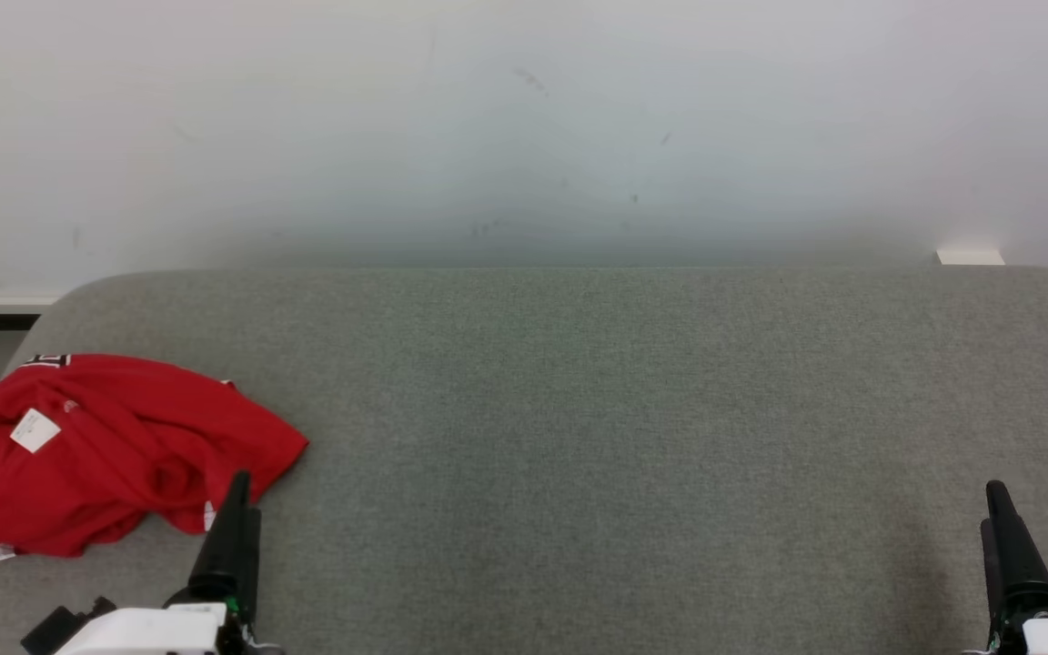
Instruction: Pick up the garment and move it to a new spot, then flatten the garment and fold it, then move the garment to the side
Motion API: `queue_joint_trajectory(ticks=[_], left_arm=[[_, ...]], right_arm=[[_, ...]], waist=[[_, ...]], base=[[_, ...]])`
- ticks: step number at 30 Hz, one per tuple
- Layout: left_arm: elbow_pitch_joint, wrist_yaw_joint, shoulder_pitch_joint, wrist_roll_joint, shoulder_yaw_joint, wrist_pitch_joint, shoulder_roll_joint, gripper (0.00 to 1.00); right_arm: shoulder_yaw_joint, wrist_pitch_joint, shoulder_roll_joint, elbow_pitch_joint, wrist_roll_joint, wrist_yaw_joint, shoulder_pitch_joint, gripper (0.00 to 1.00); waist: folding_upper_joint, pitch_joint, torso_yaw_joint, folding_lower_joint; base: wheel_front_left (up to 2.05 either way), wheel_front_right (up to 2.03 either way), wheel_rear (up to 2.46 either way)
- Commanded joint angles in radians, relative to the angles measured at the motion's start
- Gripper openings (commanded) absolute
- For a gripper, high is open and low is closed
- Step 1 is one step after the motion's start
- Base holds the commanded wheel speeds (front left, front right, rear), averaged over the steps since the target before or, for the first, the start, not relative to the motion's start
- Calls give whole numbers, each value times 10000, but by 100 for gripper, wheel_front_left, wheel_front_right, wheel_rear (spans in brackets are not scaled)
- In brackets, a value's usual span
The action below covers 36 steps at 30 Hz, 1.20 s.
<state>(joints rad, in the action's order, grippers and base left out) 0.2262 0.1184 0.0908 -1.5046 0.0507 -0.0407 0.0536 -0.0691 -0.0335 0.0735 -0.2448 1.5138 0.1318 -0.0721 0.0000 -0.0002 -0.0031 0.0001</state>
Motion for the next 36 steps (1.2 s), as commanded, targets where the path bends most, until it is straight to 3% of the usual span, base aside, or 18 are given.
queue_joint_trajectory(ticks=[1, 16, 36], left_arm=[[-273, 39, 264, 473, -21, 93, 138, 100], [-979, 64, 98, 4302, -355, 713, 221, 100], [-936, -304, 31, 8150, -970, 1400, 573, 100]], right_arm=[[-17, 96, 185, 265, -483, -3, -80, 100], [21, 594, 238, 1141, -4572, -5, 244, 100], [388, 808, 366, 1624, -7776, -8, 553, 100]], waist=[[0, -1, -3, -1], [0, -44, -69, -1], [0, -51, -142, -1]], base=[[0, 0, 0], [0, 0, 0], [0, 0, 0]])
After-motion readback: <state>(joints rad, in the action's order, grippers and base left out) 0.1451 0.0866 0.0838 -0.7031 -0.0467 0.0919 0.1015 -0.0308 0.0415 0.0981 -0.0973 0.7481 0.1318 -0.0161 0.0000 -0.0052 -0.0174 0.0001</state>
